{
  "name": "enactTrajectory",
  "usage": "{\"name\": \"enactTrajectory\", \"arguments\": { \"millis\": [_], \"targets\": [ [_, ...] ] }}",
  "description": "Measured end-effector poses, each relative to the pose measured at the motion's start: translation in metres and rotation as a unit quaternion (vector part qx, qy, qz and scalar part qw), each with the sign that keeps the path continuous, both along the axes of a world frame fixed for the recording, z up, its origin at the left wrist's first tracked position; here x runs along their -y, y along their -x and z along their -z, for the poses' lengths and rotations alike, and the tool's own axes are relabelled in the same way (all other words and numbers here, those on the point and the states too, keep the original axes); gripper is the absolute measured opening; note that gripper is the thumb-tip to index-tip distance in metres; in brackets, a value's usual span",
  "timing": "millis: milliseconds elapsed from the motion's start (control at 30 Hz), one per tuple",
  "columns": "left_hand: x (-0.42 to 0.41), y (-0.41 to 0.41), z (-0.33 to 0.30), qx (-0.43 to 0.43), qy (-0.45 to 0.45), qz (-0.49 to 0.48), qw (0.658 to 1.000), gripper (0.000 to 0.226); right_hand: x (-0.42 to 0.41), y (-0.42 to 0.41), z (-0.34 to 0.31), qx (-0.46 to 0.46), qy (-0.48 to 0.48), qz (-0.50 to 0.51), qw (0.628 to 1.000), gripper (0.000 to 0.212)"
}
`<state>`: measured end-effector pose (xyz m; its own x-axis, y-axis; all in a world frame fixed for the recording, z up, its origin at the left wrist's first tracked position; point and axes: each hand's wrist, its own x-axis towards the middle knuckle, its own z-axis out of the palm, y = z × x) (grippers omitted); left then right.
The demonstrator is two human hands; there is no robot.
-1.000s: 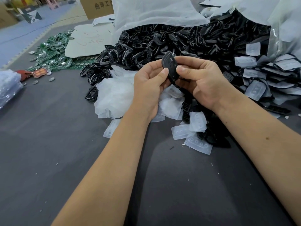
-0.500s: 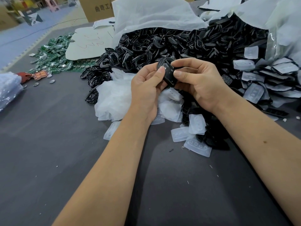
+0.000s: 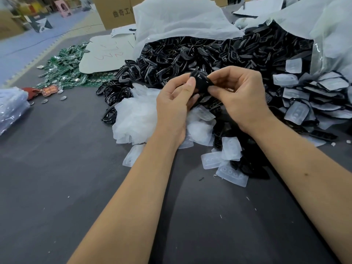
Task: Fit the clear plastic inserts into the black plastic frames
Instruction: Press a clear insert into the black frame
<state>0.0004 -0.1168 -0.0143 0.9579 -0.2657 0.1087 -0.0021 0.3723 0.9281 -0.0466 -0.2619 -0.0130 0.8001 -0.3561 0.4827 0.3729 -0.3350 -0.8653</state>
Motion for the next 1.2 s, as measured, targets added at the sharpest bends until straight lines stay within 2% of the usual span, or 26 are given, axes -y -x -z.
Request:
{"name": "enactTrajectory", "arguments": {
  "millis": [67,133,267,400,467,533,600,700,833,1000,1200],
  "targets": [
    [0.003,0.000,-0.002,-0.036,-0.025,0.001,0.999,0.025,0.000,0.001,-0.002,0.029,0.108,0.054,0.992,0.022],
    [0.003,-0.001,-0.003,-0.054,-0.062,0.000,0.997,0.036,0.000,0.002,-0.003,0.064,0.204,0.067,0.975,0.018],
    [0.001,-0.003,0.000,-0.058,-0.109,-0.028,0.992,0.017,-0.002,0.004,-0.003,0.077,0.303,0.045,0.949,0.020],
    [0.002,-0.004,0.002,-0.037,-0.145,-0.030,0.988,0.017,0.006,0.005,-0.008,0.053,0.353,0.013,0.934,0.018],
    [0.002,-0.003,0.003,-0.017,-0.156,-0.033,0.987,0.021,0.006,0.009,-0.008,0.034,0.317,0.002,0.948,0.021],
    [0.003,-0.002,0.005,0.014,-0.165,-0.040,0.985,0.022,0.003,0.012,-0.004,0.014,0.205,0.029,0.978,0.027],
    [0.003,-0.001,0.006,0.047,-0.178,-0.042,0.982,0.021,0.003,0.011,0.001,-0.012,0.099,0.062,0.993,0.028],
    [0.002,-0.001,0.008,0.083,-0.181,-0.027,0.979,0.019,0.007,0.004,0.003,-0.080,0.008,0.050,0.996,0.007],
    [0.003,0.000,0.008,0.109,-0.186,0.000,0.976,0.017,0.009,0.001,0.009,-0.100,0.022,0.050,0.994,0.019],
    [0.004,-0.001,0.010,0.130,-0.214,-0.012,0.968,0.012,0.011,0.001,0.008,-0.105,-0.018,0.042,0.993,0.020],
    [0.005,-0.005,0.012,0.090,-0.203,-0.020,0.975,0.019,0.009,0.001,0.006,-0.119,-0.028,0.020,0.992,0.020]
  ]
}}
